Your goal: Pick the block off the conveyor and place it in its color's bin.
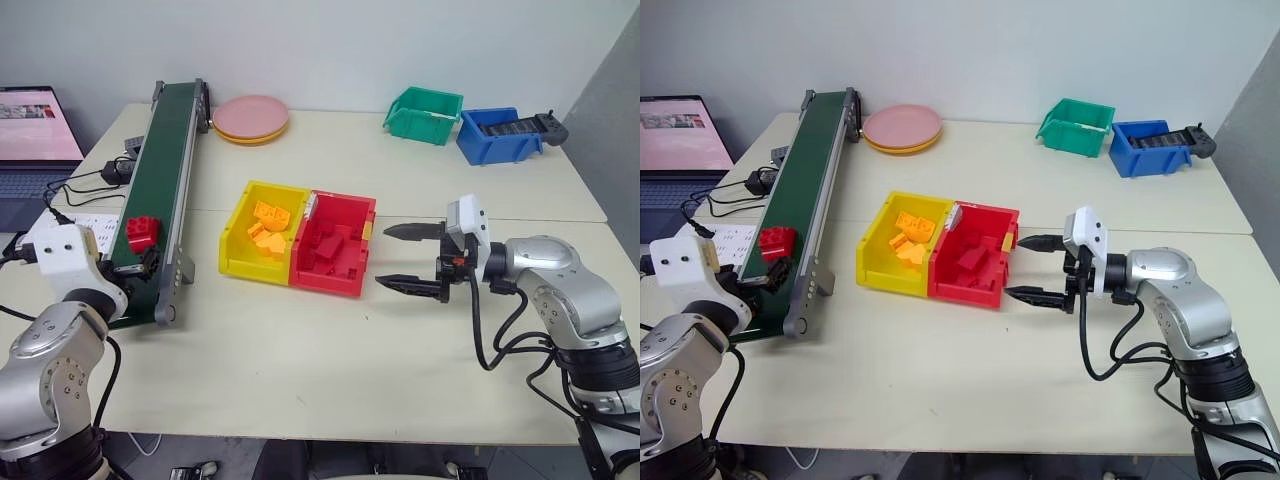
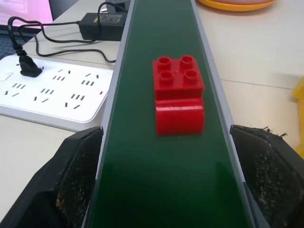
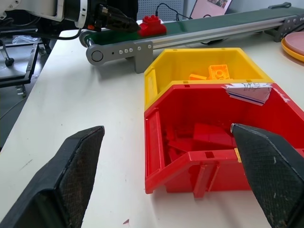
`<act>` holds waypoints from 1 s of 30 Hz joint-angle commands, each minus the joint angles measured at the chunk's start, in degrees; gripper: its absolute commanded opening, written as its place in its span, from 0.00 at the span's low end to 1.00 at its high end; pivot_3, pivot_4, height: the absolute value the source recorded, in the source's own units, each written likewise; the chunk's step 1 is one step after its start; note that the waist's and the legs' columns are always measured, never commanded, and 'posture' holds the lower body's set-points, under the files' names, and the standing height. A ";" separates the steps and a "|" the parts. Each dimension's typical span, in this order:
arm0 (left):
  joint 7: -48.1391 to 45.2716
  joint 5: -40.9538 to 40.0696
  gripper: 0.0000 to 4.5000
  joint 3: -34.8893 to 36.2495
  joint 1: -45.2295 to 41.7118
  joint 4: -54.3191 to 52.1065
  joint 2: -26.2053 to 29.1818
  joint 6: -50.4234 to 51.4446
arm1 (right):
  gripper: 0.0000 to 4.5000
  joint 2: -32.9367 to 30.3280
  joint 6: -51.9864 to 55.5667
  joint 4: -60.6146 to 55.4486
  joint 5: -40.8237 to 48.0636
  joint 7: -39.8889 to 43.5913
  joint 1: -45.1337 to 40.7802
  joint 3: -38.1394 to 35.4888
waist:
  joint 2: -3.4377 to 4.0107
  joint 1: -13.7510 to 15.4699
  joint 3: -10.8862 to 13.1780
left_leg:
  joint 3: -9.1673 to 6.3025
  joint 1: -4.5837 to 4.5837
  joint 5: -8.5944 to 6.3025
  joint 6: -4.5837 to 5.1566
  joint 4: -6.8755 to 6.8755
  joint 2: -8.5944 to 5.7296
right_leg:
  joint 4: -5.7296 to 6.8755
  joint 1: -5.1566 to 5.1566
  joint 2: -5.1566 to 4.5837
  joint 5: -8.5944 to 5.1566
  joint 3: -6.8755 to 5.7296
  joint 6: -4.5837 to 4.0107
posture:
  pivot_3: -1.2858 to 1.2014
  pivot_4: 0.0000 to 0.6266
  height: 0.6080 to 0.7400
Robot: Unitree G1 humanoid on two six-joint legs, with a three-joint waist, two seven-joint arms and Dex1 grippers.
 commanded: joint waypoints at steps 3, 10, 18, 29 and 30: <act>1.34 2.23 0.84 -0.45 -0.36 -1.56 1.07 0.15 | 1.00 -0.66 -0.02 -1.88 0.80 -0.01 -0.45 -1.25 | 0.00 0.00 0.00 | 0.00 0.00 0.00 0.00 0.00 0.00 | 0.00 0.00 0.00 0.00 0.00 0.00 | 0.52 0.24 1.00; 4.02 3.13 0.52 -1.89 0.97 -8.89 -0.81 3.44 | 1.00 -0.88 -0.21 -1.38 0.78 0.22 -0.97 -1.59 | -0.01 0.01 0.01 | 0.00 -0.01 0.00 0.00 0.00 0.00 | -0.01 0.00 -0.01 0.00 0.00 0.00 | 0.52 0.24 1.00; 6.35 4.39 0.34 -1.51 -1.76 -12.72 -0.88 6.04 | 1.00 -0.58 -0.88 -0.02 0.56 1.03 -2.09 -1.23 | -0.01 0.02 0.01 | -0.01 0.00 0.00 0.00 0.00 0.00 | 0.02 0.00 0.00 0.00 -0.02 0.00 | 0.52 0.24 1.00; -1.28 1.64 0.34 -8.94 -8.25 -14.40 3.52 5.49 | 1.00 -1.57 -0.63 -1.32 0.75 0.68 -0.94 -2.07 | -0.04 0.12 0.02 | 0.00 -0.02 0.01 -0.01 0.01 -0.02 | 0.00 0.01 -0.01 0.00 -0.02 0.00 | 0.52 0.24 1.00; -2.51 0.86 0.34 -9.68 -9.20 -14.15 3.77 5.16 | 1.00 -1.86 -0.61 -1.69 0.66 0.50 -0.60 -2.24 | -0.04 0.10 0.02 | 0.01 -0.03 0.01 -0.02 0.01 -0.02 | -0.01 0.01 -0.01 0.00 -0.01 0.00 | 0.52 0.24 1.00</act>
